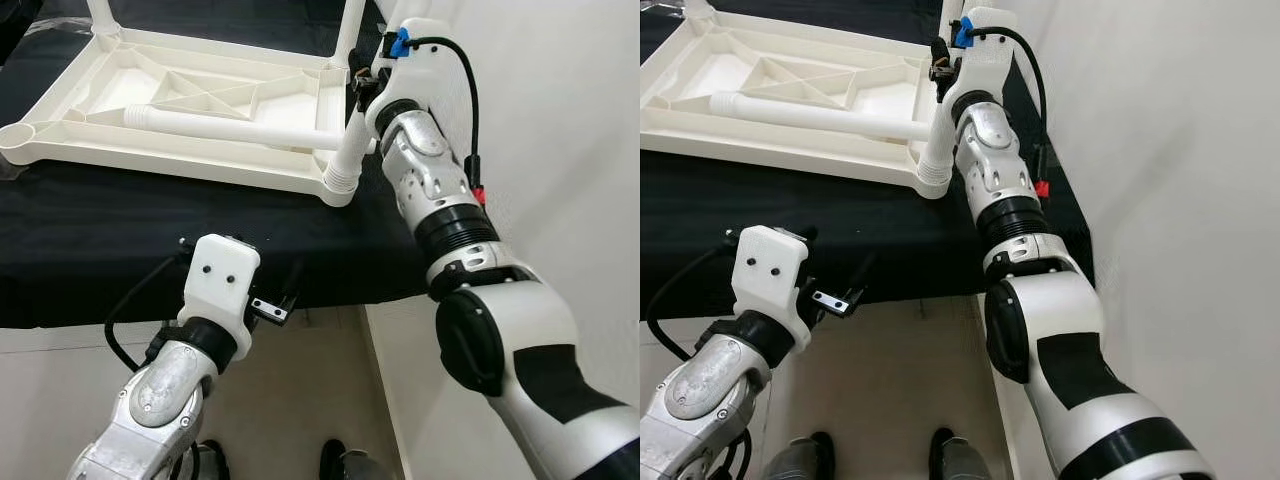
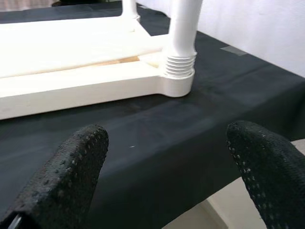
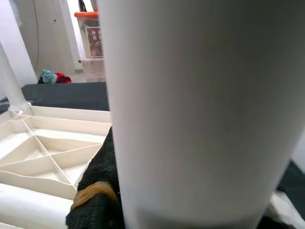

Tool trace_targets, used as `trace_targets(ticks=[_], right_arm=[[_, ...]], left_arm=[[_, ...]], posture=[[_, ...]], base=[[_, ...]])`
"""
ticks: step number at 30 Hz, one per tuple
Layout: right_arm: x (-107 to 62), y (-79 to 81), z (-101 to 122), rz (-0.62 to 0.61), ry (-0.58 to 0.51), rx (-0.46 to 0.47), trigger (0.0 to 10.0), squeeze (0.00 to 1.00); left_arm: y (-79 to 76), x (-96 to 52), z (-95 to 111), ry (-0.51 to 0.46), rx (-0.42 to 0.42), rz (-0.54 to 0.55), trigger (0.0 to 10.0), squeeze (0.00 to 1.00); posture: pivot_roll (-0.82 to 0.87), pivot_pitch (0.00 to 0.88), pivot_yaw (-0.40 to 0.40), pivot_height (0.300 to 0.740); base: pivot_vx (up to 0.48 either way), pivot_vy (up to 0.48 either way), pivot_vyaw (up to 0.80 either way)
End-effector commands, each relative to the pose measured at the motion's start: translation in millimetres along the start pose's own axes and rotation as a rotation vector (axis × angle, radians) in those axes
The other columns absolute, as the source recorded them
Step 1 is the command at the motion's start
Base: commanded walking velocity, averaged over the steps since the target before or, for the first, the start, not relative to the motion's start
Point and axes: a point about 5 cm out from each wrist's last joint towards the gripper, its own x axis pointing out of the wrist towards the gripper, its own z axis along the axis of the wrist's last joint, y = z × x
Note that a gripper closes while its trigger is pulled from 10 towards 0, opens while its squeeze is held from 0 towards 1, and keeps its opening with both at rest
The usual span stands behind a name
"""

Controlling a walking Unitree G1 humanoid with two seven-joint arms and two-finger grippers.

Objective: Building children table

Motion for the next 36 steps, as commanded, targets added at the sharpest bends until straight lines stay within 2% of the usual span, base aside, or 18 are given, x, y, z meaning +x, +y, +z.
trace_targets(ticks=[1, 6, 10, 15, 19, 21, 22, 25, 31, 36], right_arm=[[-10.3, -9.3, -39, -0.042, 0.146, -0.055, 10.0, 0.0], [-11.5, -1.7, -36, -0.031, 0.09, -0.143, 10.0, 0.0], [-12.5, -0.2, -37, -0.051, 0.086, -0.154, 10.0, 0.0], [-14.6, -3.0, -43, -0.1, 0.118, -0.124, 10.0, 0.0], [-15.8, -4.6, -52, -0.117, 0.196, -0.093, 10.0, 0.0], [-15.8, -4.6, -52, -0.117, 0.196, -0.093, 10.0, 0.0], [-17.6, -5.3, -62, -0.122, 0.28, -0.094, 10.0, 0.0], [-19.7, -4.9, -70, -0.13, 0.35, -0.073, 10.0, 0.0], [-21.2, -5.6, -75, -0.14, 0.408, -0.057, 10.0, 0.0], [-23.0, -13.1, -78, -0.222, 0.432, -0.022, 10.0, 0.0]], left_arm=[[0.4, -0.1, -5, 0.024, 0.004, -0.005, 10.0, 0.0], [0.9, 0.0, -5, 0.024, 0.007, -0.004, 10.0, 0.0], [1.0, -0.1, -4, 0.024, 0.006, -0.003, 10.0, 0.0], [0.9, 0.2, -4, 0.023, 0.005, -0.002, 10.0, 0.0], [1.0, 0.1, -4, 0.023, 0.006, -0.001, 10.0, 0.0], [1.0, 0.1, -4, 0.023, 0.006, -0.001, 10.0, 0.0], [1.5, 0.0, -4, 0.024, 0.006, 0.0, 10.0, 0.0], [1.7, 0.1, -4, 0.023, 0.006, 0.002, 10.0, 0.0], [2.0, 0.3, -3, 0.021, 0.005, 0.004, 10.0, 0.0], [1.9, 0.5, -3, 0.017, 0.006, 0.005, 10.0, 0.0]], posture=[[0.08, 0.306, -0.134, 0.74], [0.08, 0.307, -0.135, 0.74], [0.08, 0.307, -0.135, 0.74], [0.08, 0.309, -0.137, 0.74], [0.08, 0.311, -0.137, 0.74], [0.08, 0.311, -0.137, 0.74], [0.08, 0.312, -0.139, 0.74], [0.08, 0.314, -0.141, 0.74], [0.08, 0.315, -0.143, 0.74], [0.08, 0.315, -0.145, 0.74]], base=[[0.0, 0.0, 0.0], [0.0, 0.0, 0.0], [0.0, 0.0, 0.0], [0.0, 0.0, 0.0], [0.0, 0.0, 0.0], [0.0, 0.0, 0.0], [0.0, 0.0, 0.0], [0.0, 0.0, 0.0], [0.0, 0.0, 0.0], [0.0, 0.0, 0.0]])
